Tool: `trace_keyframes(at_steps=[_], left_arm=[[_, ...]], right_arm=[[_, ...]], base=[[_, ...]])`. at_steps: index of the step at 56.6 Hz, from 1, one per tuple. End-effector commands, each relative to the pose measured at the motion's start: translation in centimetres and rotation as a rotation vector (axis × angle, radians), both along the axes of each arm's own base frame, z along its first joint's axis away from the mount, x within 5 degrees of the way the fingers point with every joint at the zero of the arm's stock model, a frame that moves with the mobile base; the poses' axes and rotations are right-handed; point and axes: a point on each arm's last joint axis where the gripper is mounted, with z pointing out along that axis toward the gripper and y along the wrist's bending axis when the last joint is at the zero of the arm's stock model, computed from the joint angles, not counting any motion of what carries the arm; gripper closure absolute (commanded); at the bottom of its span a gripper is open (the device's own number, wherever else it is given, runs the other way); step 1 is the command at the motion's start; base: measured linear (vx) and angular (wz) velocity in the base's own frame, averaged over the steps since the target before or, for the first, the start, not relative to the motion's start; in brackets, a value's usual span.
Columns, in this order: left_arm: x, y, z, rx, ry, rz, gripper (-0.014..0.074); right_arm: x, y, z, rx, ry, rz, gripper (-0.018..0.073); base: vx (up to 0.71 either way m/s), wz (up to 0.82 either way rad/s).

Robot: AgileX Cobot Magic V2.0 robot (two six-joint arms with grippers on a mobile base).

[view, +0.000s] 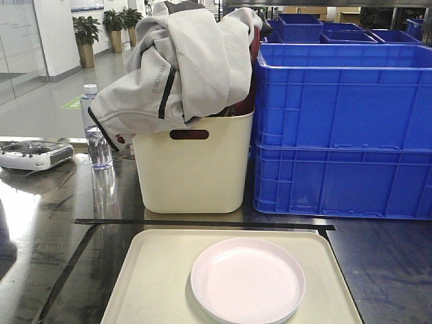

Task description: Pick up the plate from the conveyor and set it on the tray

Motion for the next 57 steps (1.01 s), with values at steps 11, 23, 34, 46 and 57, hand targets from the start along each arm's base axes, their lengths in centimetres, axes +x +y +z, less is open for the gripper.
trace_keyframes(at_steps=[11, 23, 34, 46, 57], left_arm=[[-3.0, 1.8, -5.3, -0.099, -0.378, 0.145, 0.0596], [-4.4, 2.2, -8.9, -0.119, -0.418, 0.194, 0.0595], [-4.4, 2.2, -9.1, -0.131, -0.396, 0.198, 0.0595], [-4.4, 2.2, -9.1, -0.129, -0.387, 0.197, 0.0595], [-4.4, 2.2, -9.2, -0.129, -0.384, 0.197, 0.0595]], right_arm=[[0.1, 0.1, 1.6, 0.004, -0.102, 0.021, 0.0569], [0.1, 0.1, 1.6, 0.003, -0.102, 0.022, 0.0569], [0.1, 0.1, 1.6, 0.003, -0.098, 0.02, 0.0569], [0.1, 0.1, 1.5, 0.002, -0.095, 0.019, 0.0569], [0.1, 0.1, 1.5, 0.002, -0.095, 0.019, 0.0569]], base=[[0.0, 0.0], [0.0, 0.0], [0.0, 0.0], [0.0, 0.0], [0.0, 0.0]])
